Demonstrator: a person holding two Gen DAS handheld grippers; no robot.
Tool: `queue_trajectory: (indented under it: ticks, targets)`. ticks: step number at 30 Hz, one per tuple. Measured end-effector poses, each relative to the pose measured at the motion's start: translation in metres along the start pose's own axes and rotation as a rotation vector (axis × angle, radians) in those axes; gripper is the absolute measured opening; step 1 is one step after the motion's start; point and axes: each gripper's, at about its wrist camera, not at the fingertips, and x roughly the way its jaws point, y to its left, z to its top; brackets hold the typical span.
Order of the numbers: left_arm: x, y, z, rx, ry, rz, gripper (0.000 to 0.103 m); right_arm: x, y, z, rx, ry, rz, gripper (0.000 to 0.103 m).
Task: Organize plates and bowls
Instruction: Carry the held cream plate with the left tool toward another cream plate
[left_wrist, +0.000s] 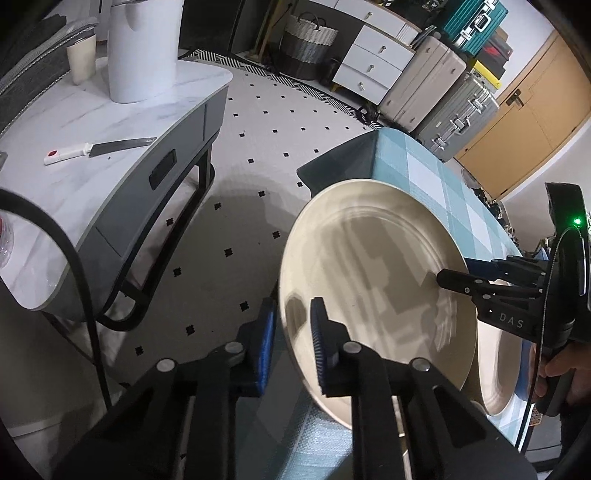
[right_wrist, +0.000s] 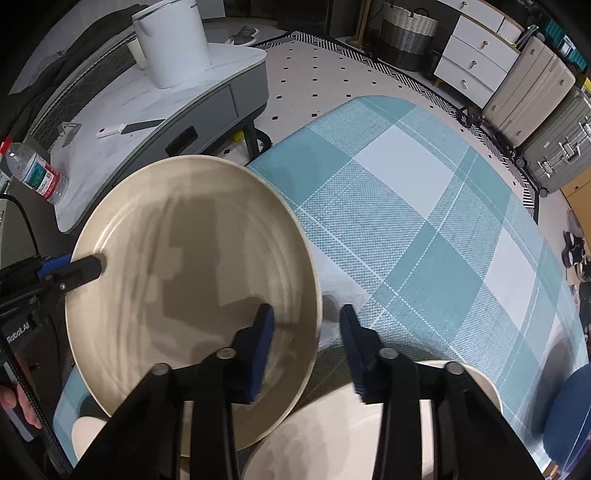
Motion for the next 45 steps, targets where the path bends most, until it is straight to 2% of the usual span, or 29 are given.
queue_trajectory:
  ticks: [6, 10, 19, 45]
  targets:
    - [0.000, 0.003, -0.001, 0.007, 0.017, -0.010, 0.006, -0.001, -0.001, -0.001, 0.013, 0.003, 0.020, 0.026]
    - [-0.001, 0.004, -0.001, 0.009, 0.027, -0.022, 0.006, -0.002, -0.001, -0.002, 0.023, 0.000, 0.016, 0.020]
    - [-0.003, 0.003, -0.001, 0.021, 0.031, -0.003, 0.005, -0.005, -0.001, -0.003, 0.043, 0.001, 0.019, 0.014]
    - [-0.014, -0.002, 0.012, 0.024, 0.066, -0.006, 0.003, -0.024, -0.010, 0.001, 0.058, -0.024, 0.036, 0.010]
